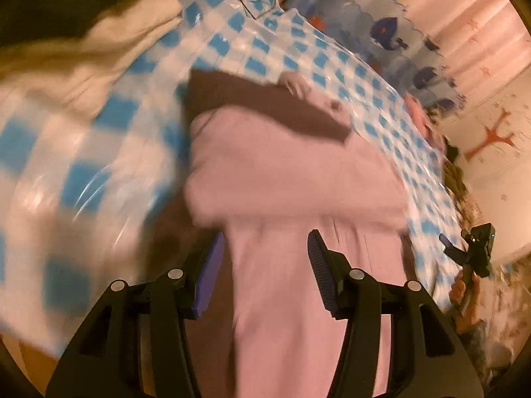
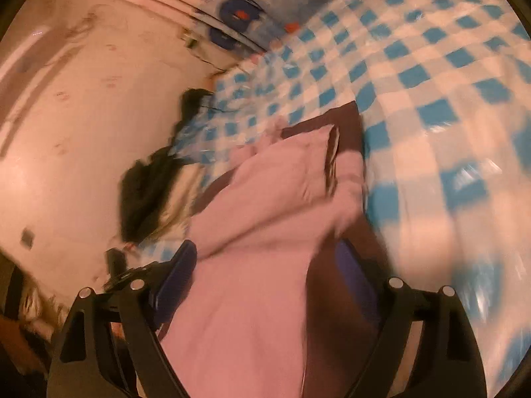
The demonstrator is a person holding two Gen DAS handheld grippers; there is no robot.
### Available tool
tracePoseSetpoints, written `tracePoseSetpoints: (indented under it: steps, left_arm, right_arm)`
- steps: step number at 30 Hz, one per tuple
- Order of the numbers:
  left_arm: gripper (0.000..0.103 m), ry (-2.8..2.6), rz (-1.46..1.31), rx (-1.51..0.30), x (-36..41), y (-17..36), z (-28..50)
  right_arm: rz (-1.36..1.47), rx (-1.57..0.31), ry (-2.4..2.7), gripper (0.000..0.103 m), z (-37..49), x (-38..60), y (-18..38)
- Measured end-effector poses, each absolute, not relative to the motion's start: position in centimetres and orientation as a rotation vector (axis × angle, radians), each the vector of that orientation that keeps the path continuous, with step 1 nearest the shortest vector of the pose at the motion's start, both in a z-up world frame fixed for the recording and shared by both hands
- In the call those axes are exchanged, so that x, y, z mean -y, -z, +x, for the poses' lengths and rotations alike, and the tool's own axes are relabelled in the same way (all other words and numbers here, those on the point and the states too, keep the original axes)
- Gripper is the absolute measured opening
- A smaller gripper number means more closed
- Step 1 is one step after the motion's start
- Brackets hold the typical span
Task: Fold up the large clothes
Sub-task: 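Grasp the jacket hem with both grippers and lift it toward the collar, then lay the held hem down on the jacket and open both grippers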
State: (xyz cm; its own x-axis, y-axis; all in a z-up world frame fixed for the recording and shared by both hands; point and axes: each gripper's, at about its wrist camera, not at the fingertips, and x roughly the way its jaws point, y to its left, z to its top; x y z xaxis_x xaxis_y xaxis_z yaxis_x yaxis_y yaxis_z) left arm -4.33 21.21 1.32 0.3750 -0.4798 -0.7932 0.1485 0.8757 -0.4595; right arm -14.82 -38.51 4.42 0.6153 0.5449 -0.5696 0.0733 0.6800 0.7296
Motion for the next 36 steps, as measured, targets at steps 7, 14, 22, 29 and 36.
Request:
tracePoseSetpoints:
  steps: [7, 14, 22, 29, 36]
  left_arm:
    - [0.05, 0.206, -0.472, -1.06, -21.8, 2.7, 6.1]
    - [0.067, 0.232, -0.605, -1.156, -21.8, 8.5, 10.6]
    - [0.045, 0.279, -0.516, -1.156, -19.4, 7.6, 10.2]
    - [0.039, 0.336, -0.411, -1.114, -15.6, 4.5, 9.5]
    - [0.045, 0.225, -0.399, -0.989, -14.3, 2.3, 8.5]
  right_arm:
    - [0.854, -0.966, -0.211, 0.084, -3.1, 40.7, 2.2]
    - [0.854, -1.0, -0.243, 0.088, 2.0, 40.6, 6.0]
    - [0.79, -0.864, -0.351, 0.029, -1.1, 39.8, 3.0]
    - [0.742, -0.702, -0.376, 0.027, -5.7, 41.3, -3.2]
    - [0.762, -0.869, -0.129, 0.045, -5.6, 44.1, 2.0]
